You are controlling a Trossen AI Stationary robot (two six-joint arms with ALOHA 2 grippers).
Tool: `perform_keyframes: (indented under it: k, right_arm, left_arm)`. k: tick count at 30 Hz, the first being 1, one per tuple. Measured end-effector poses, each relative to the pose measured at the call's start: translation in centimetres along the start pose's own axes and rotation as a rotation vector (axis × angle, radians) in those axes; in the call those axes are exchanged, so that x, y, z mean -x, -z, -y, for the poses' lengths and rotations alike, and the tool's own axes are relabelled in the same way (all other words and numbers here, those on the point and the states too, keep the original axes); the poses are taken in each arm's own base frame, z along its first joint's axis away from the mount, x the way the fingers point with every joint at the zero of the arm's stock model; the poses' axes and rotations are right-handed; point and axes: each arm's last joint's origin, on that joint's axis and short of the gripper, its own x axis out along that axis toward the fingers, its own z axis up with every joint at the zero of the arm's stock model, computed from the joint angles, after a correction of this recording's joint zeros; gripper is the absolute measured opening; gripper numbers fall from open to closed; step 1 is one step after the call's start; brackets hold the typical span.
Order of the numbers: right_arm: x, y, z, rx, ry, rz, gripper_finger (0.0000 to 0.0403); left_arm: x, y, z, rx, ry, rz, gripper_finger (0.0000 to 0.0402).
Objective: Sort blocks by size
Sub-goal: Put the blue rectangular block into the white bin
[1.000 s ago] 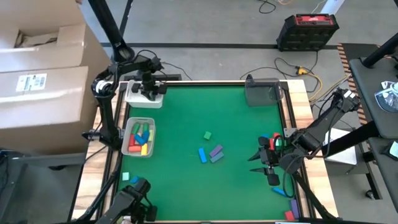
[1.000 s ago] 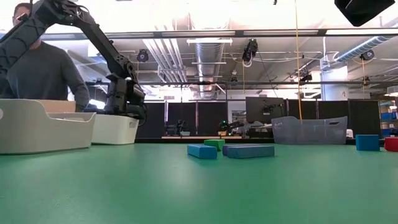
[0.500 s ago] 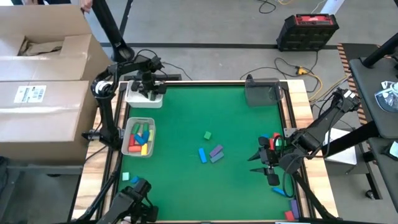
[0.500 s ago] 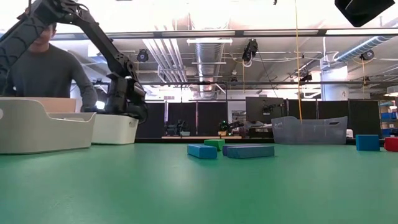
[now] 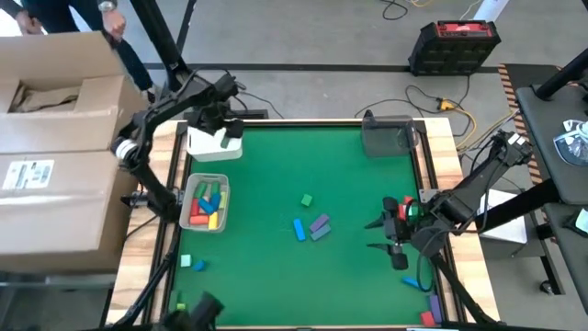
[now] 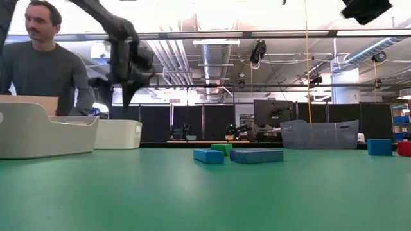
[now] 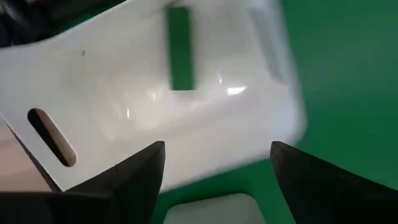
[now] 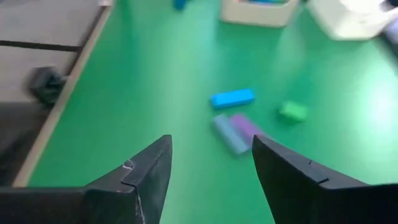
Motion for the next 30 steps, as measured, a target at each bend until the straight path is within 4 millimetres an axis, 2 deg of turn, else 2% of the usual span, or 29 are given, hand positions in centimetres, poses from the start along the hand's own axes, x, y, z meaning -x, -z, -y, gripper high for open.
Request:
perform_keyframes:
  k: [3, 7, 10, 12, 17, 21, 25, 30]
  right_arm:
    - [-0.9, -0.1, 0.4, 0.044, 0.057, -0.011, 0.0228]
    - [-3.4, 0.1, 1.0, 0.069, 0.13, -0.07, 0.0249]
    - [-5.5, 0.0, 1.3, 0.073, 0.15, -0.093, 0.0263]
    - [-6.5, -0.1, 1.4, 0.089, 0.133, -0.1, 0.0271]
    - [-8.0, 0.0, 1.4, 0.142, 0.13, -0.115, 0.0283]
    - [-8.8, 0.7, 1.6, 0.165, 0.147, -0.15, 0.028]
    - [-9.8, 1.2, 1.8, 0.185, 0.165, -0.187, 0.0269]
    - [-11.1, 1.9, 2.0, 0.209, 0.224, -0.226, 0.0269]
  left_arm:
    - [2.9, 2.8, 2.5, -0.114, 0.004, 0.11, 0.0273]
    - [5.5, 7.9, 6.5, -0.305, 0.03, 0.274, 0.0272]
    - [6.5, 12.2, 9.3, -0.461, 0.119, 0.424, 0.0272]
    - [6.2, 15.1, 11.4, -0.558, 0.216, 0.542, 0.0272]
    - [3.8, 22.3, 15.8, -0.758, 0.5, 0.736, 0.0272]
    - [0.5, 26.4, 18.7, -0.788, 0.613, 0.84, 0.0271]
    - [-3.5, 28.9, 21.7, -0.812, 0.602, 0.891, 0.0271]
    - [-8.4, 29.7, 24.5, -0.817, 0.502, 0.877, 0.0273]
